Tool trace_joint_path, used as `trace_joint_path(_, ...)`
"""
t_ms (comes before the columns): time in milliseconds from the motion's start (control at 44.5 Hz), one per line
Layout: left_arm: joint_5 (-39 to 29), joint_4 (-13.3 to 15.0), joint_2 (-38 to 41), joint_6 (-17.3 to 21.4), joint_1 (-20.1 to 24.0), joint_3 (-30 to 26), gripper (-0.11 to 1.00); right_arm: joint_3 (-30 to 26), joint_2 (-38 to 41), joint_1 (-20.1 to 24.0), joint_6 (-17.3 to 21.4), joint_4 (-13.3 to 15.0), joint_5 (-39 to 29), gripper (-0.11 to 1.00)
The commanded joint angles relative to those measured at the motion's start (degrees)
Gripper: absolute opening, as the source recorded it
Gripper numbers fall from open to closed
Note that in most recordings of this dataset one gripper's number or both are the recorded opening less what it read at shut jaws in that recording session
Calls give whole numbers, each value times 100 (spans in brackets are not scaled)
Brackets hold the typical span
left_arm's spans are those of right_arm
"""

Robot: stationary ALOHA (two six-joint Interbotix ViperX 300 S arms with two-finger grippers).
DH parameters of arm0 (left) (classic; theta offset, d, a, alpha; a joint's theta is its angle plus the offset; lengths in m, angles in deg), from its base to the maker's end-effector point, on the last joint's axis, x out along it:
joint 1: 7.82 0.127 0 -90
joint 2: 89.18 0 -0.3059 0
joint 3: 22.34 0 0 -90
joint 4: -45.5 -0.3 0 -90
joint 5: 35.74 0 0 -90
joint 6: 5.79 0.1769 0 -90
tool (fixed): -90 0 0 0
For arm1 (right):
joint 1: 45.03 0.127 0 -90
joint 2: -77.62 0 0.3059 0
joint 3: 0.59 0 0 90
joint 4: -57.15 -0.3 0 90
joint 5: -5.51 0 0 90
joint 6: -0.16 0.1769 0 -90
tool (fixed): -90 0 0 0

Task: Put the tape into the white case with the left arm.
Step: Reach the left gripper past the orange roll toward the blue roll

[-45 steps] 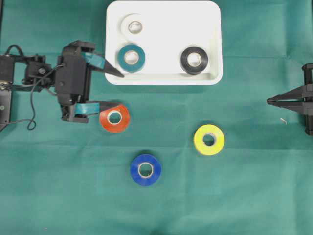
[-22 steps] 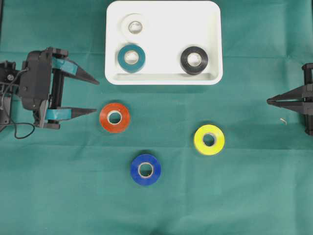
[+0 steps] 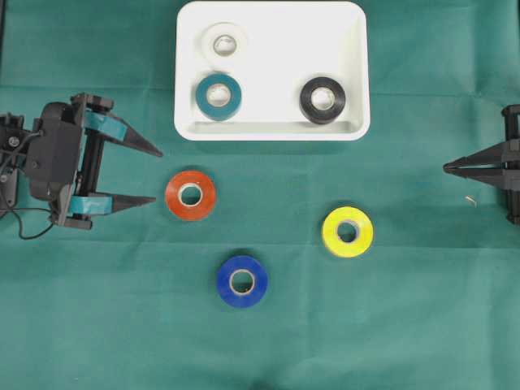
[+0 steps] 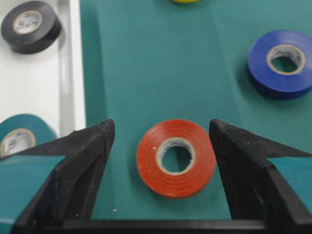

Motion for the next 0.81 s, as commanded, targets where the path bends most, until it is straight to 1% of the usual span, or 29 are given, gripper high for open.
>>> trace_joint_path(0, 53, 9, -44, 0, -114, -62, 77, -44, 35, 0, -9, 9, 62, -9)
trace_joint_path(269, 53, 9, -62, 0, -378, -53, 77, -44, 35, -9, -9, 9, 62, -9)
trace_joint_path(786, 79, 9, -9, -9, -563, -26, 77, -44, 35, -9, -9, 9, 62, -9)
